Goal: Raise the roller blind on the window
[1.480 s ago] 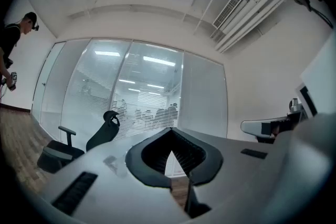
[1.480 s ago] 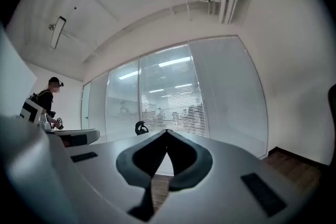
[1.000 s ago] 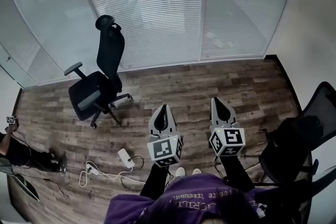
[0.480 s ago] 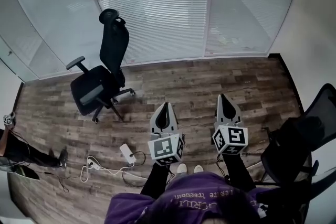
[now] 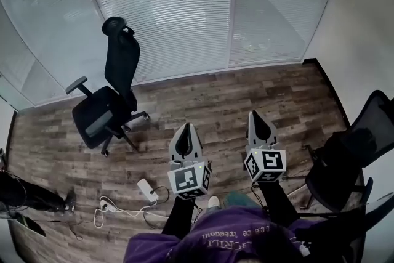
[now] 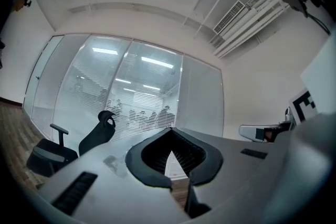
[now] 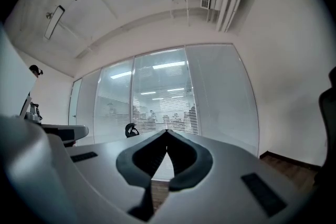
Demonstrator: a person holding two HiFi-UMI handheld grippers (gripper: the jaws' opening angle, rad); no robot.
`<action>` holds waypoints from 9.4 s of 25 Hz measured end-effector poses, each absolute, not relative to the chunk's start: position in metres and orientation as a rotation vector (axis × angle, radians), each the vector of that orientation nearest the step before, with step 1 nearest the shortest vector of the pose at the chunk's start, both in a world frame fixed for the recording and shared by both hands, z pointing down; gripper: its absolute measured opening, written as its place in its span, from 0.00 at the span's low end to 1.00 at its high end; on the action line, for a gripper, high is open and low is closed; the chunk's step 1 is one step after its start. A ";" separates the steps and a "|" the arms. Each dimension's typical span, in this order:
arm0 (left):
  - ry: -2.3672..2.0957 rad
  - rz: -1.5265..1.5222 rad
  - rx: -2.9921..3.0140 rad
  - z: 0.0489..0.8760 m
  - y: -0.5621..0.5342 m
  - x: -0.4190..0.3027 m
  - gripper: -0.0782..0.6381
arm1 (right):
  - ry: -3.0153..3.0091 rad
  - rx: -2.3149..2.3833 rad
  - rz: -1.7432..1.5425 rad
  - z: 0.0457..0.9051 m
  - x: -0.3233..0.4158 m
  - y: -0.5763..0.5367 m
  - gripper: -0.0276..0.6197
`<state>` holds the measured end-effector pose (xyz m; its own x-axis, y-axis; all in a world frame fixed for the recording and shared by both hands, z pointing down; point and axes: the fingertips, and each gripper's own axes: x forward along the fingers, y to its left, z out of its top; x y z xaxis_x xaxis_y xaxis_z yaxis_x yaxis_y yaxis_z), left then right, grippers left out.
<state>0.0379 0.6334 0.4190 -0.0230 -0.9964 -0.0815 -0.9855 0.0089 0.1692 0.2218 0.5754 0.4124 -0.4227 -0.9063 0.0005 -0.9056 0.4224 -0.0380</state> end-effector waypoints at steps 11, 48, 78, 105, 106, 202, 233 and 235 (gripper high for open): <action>-2.176 -0.299 2.115 0.426 0.579 0.028 0.11 | 2.635 -1.648 -0.046 0.415 0.215 0.516 0.04; -2.262 -0.333 2.051 0.410 0.286 -0.024 0.11 | 2.679 -1.521 -0.074 0.411 0.156 0.214 0.04; -2.195 -0.321 2.087 0.424 0.079 -0.107 0.11 | 2.664 -1.568 -0.052 0.419 0.075 0.013 0.04; -2.281 -0.382 1.947 0.414 -0.104 -0.122 0.11 | 2.745 -1.466 -0.072 0.408 0.054 -0.188 0.04; -2.279 -0.388 1.947 0.412 -0.109 -0.126 0.11 | 2.741 -1.468 -0.061 0.406 0.051 -0.193 0.04; -2.231 -0.366 2.066 0.415 -0.272 -0.200 0.11 | 2.576 -2.066 0.534 0.293 0.138 -0.467 0.23; -2.243 -0.364 2.071 0.410 -0.264 -0.203 0.11 | 2.611 -2.042 0.401 0.298 0.143 -0.471 0.23; -2.246 -0.362 2.068 0.411 -0.262 -0.204 0.11 | 2.577 -1.968 0.207 0.295 0.145 -0.472 0.23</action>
<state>-0.2041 -0.2624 0.4107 -0.0938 -0.9896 -0.1093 -0.9738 0.0683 0.2170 0.1448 -0.4724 0.2955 -0.2623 -0.9650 0.0080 -0.9513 0.2599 0.1659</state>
